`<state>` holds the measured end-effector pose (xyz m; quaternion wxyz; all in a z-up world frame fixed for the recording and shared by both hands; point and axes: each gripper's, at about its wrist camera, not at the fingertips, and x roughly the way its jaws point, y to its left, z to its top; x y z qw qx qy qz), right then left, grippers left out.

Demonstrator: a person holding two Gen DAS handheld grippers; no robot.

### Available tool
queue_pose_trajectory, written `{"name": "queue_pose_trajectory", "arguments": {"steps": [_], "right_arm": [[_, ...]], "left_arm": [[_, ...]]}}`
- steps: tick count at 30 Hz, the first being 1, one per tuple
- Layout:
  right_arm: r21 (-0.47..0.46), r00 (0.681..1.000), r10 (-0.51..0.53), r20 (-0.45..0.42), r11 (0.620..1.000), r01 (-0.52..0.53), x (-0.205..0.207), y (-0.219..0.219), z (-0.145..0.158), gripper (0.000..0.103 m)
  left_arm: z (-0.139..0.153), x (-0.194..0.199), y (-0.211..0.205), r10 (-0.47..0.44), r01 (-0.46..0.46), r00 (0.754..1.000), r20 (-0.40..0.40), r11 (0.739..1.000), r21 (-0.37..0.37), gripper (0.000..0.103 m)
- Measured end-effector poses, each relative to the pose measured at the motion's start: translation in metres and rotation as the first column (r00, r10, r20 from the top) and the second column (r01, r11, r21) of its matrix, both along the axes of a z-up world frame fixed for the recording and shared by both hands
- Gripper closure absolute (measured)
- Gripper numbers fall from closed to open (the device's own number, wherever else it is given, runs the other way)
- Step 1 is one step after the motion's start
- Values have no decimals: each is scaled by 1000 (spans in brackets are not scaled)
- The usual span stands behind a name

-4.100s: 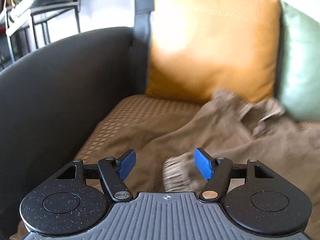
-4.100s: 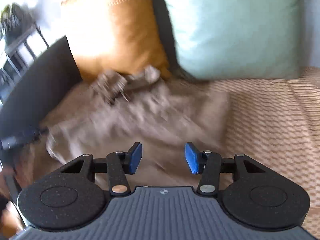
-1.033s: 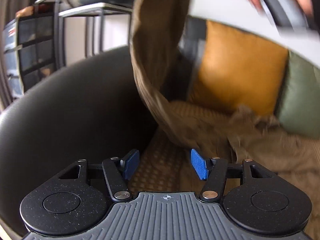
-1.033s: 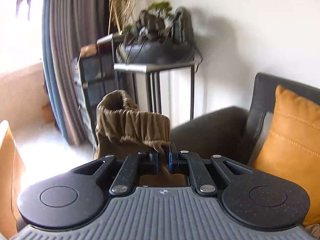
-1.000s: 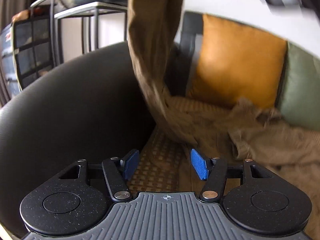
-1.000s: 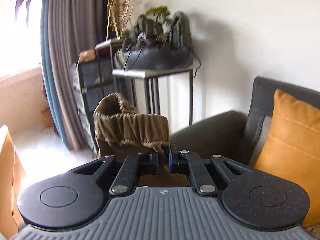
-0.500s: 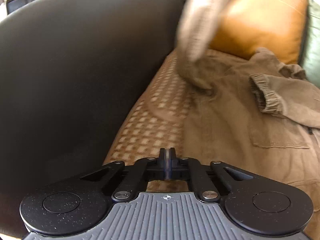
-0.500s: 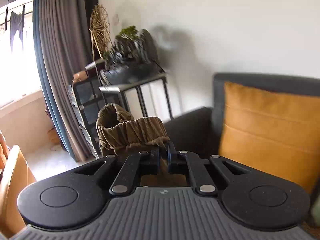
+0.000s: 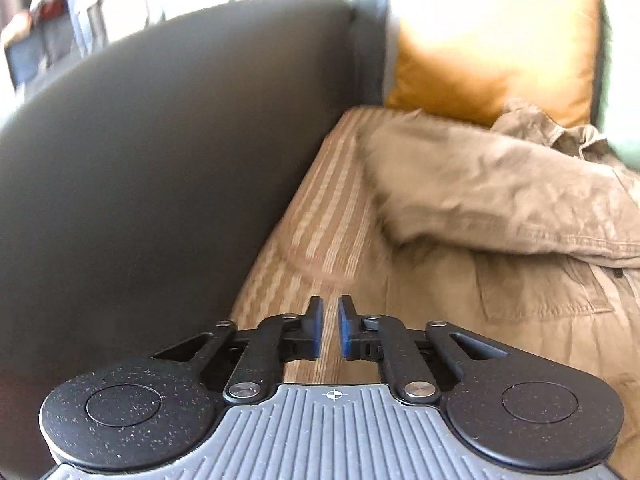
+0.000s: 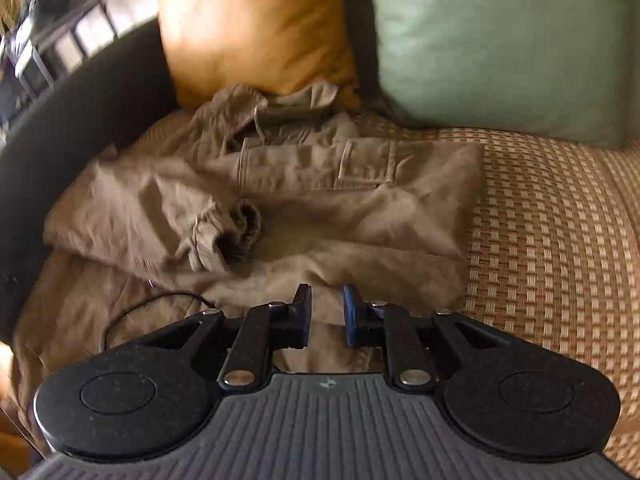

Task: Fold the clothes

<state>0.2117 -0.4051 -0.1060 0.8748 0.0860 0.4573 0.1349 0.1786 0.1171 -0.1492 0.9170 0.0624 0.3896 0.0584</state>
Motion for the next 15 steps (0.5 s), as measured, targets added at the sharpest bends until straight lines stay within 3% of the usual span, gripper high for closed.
{"name": "queue_pose_trajectory", "arguments": {"steps": [1, 3, 4, 7, 15], "right_arm": [[21, 1000, 0, 15, 1000, 0, 4, 5, 7, 72], [58, 999, 16, 48, 998, -19, 14, 21, 17, 49], [75, 998, 24, 64, 997, -29, 20, 29, 23, 45], [146, 997, 33, 68, 988, -43, 39, 52, 26, 46], [278, 990, -64, -123, 956, 96, 73, 71, -33, 44]], "left_arm": [[0, 5, -8, -20, 20, 1000, 12, 999, 42, 44], [-4, 14, -23, -58, 55, 998, 22, 992, 112, 41], [-8, 20, -28, -68, 65, 998, 15, 989, 130, 41], [-20, 37, -35, -77, 77, 997, -9, 984, 160, 41], [-41, 62, -41, -81, 81, 997, -8, 978, 194, 38]]}}
